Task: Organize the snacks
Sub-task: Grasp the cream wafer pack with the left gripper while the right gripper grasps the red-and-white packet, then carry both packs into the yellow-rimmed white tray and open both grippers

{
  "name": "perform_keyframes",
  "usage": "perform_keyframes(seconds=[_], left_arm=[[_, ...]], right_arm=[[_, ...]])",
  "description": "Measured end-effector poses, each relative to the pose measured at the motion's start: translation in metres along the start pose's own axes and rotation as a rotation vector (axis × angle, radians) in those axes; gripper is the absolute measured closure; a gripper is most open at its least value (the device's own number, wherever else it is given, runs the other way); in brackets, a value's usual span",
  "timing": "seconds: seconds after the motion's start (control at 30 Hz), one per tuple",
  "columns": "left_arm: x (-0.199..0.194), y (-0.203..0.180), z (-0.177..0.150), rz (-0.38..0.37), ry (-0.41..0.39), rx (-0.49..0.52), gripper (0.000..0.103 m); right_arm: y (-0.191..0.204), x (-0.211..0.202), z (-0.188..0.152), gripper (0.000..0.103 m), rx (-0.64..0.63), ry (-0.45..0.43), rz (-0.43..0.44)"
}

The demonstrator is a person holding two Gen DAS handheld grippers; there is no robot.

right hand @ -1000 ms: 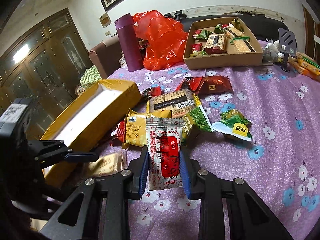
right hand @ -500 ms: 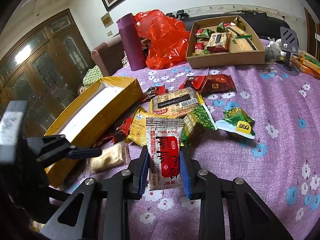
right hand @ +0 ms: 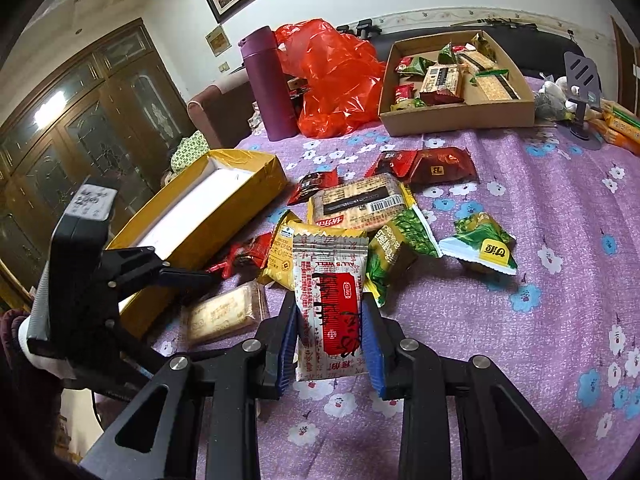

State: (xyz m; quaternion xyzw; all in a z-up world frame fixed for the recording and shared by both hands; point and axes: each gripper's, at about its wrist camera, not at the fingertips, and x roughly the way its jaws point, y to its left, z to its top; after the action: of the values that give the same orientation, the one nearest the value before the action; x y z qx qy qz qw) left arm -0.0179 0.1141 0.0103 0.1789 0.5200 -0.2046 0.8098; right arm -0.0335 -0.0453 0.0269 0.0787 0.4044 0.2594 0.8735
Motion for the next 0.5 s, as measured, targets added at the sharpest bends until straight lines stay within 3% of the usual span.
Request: perform_keyframes(seconds=[0.03, 0.07, 0.13, 0.2, 0.3, 0.5], left_arm=[[-0.001, -0.002, 0.000, -0.002, -0.009, -0.004, 0.028], [-0.004, -0.006, -0.002, -0.010, -0.018, -0.002, 0.049], [-0.008, -0.011, -0.005, -0.055, -0.039, -0.030, 0.072], [-0.009, -0.018, -0.008, -0.022, -0.062, -0.046, 0.072], [-0.013, -0.015, -0.016, -0.053, -0.112, -0.140, 0.072], [-0.057, 0.008, -0.038, -0.155, -0.294, -0.327, 0.072]], right_arm=[[0.000, 0.000, 0.000, 0.071, 0.000, 0.000, 0.001], [0.000, 0.000, 0.000, 0.071, 0.000, 0.000, 0.002], [-0.001, 0.001, 0.000, 0.071, 0.002, 0.000, 0.001], [-0.002, 0.001, 0.000, 0.072, 0.004, 0.001, 0.002], [-0.002, 0.002, -0.001, 0.073, 0.003, -0.002, -0.009], [0.004, -0.002, -0.003, 0.073, -0.011, -0.024, 0.005]])
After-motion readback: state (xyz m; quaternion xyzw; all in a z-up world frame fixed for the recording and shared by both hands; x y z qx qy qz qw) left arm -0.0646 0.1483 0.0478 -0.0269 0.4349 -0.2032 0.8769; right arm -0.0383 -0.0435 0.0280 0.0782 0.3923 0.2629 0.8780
